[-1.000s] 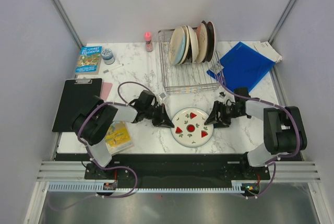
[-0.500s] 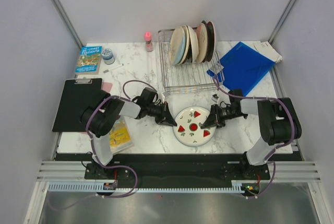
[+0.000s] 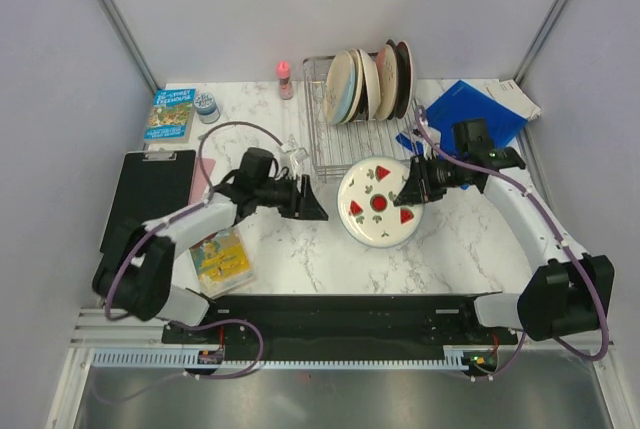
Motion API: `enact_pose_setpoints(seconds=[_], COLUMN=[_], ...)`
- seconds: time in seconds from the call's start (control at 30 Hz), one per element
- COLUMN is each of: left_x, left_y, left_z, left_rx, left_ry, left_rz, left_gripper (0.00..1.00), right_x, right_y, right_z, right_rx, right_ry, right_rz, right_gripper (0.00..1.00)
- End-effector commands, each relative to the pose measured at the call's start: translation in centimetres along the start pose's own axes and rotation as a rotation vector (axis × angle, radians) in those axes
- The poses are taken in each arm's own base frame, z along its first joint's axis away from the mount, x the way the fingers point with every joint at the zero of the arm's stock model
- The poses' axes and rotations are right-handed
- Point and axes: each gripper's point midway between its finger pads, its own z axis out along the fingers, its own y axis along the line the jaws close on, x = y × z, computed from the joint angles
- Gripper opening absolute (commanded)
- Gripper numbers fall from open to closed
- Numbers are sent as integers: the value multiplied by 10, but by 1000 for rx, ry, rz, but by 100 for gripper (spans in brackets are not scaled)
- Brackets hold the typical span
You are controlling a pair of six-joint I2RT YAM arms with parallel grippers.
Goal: Load the plates into the dish rack
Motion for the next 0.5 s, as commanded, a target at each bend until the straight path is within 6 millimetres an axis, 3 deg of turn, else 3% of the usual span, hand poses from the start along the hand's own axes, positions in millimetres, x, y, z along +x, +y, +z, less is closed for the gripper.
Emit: enact_pose_setpoints(seconds=[0.0, 0.07, 0.1, 0.13, 0.17, 0.2, 0.23, 0.27, 0.3, 0.33, 0.4, 0.43, 0.47], left_x=[-23, -32, -38, -42, -52, -56, -61, -67, -71, -75, -81, -84, -86], left_y=[-10, -4, -8, -7, -2, -1, -1, -2, -3, -3, 0, 1, 4], left_z=[-56, -70, -77, -80, -86, -88, -90, -94, -97, -102, -109, -114, -117], left_rx=[-97, -179, -198, -220, -278, -299, -316, -331, -343, -362, -403, -419, -435], left_ry=[-117, -171, -204, -222, -252, -261, -272, -290, -305, -329, -349, -364, -372], left_rz=[279, 347, 377, 385, 377, 369, 363, 371, 377, 384, 400, 407, 401], left_gripper=[68, 73, 80, 87, 97, 100, 100, 100, 100, 100, 100, 100, 100], right_x=[-78, -113, -140, -158, -186, -218, -236, -256, -293, -309, -354, -364, -378], right_y=[62, 73, 94, 88, 77, 94, 80, 77, 84, 69, 72, 56, 54], right_z=[-29, -19, -25, -13, -14, -26, -10, -9, -26, -10, -26, -10, -14], right_rx=[-46, -10, -9, 21, 125, 138, 172, 202, 270, 301, 407, 476, 542], right_ry=[-166, -225, -285, -294, -366, -455, -465, -512, -641, -654, -821, -833, -904], right_rz=[-167, -227, -282, -289, -302, -340, -329, -334, -359, -343, -344, -337, -329], right_gripper=[0, 0, 0, 0, 0, 0, 0, 0, 0, 0, 0, 0, 0])
